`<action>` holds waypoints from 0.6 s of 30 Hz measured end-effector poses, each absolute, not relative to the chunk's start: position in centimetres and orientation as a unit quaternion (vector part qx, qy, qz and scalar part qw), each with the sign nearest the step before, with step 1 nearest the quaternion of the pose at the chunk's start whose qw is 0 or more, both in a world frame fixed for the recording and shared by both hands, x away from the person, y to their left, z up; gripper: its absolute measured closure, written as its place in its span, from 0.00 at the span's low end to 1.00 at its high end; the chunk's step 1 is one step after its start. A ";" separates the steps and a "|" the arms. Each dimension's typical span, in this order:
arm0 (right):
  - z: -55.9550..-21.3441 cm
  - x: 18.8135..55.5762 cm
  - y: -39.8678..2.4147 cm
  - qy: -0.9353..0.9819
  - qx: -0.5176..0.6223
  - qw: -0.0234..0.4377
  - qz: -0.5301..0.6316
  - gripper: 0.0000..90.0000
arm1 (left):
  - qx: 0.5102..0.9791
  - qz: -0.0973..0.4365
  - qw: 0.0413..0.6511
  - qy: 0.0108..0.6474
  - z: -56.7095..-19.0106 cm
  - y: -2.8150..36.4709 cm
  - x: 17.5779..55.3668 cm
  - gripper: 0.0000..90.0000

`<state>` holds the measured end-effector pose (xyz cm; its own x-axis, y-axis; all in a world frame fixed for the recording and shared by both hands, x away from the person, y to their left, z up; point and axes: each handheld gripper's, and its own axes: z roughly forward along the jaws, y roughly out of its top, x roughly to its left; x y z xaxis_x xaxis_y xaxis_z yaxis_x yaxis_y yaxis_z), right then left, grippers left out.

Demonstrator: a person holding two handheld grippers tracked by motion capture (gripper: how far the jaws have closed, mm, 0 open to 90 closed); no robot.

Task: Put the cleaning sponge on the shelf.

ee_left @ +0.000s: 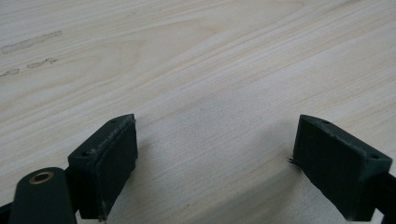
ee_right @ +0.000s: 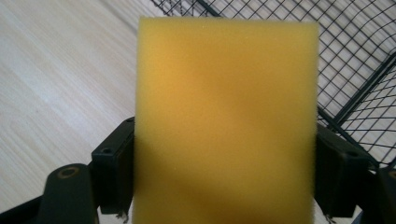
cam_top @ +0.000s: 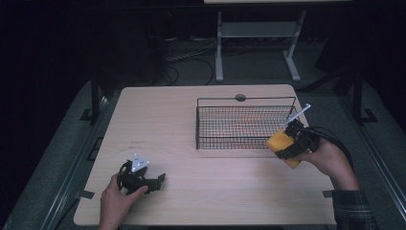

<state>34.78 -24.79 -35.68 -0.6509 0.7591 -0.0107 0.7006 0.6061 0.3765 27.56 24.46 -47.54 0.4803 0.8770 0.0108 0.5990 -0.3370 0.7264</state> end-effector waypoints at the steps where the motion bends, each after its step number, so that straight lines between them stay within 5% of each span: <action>1: -35.6 34.9 -24.8 0.892 0.409 0.085 0.172 0.25 | 0.791 0.206 0.338 0.466 -47.5 24.5 27.6 0.14; 18: -33.9 37.5 -26.3 0.878 0.435 0.102 0.171 0.25 | 0.791 0.206 0.338 0.466 -47.5 24.5 27.6 0.14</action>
<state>37.52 -26.32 -33.90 -0.6000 0.7994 -0.0310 0.7297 0.5627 0.3885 27.56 24.46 -47.54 0.4803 0.8770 0.0106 0.5990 -0.3368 0.7264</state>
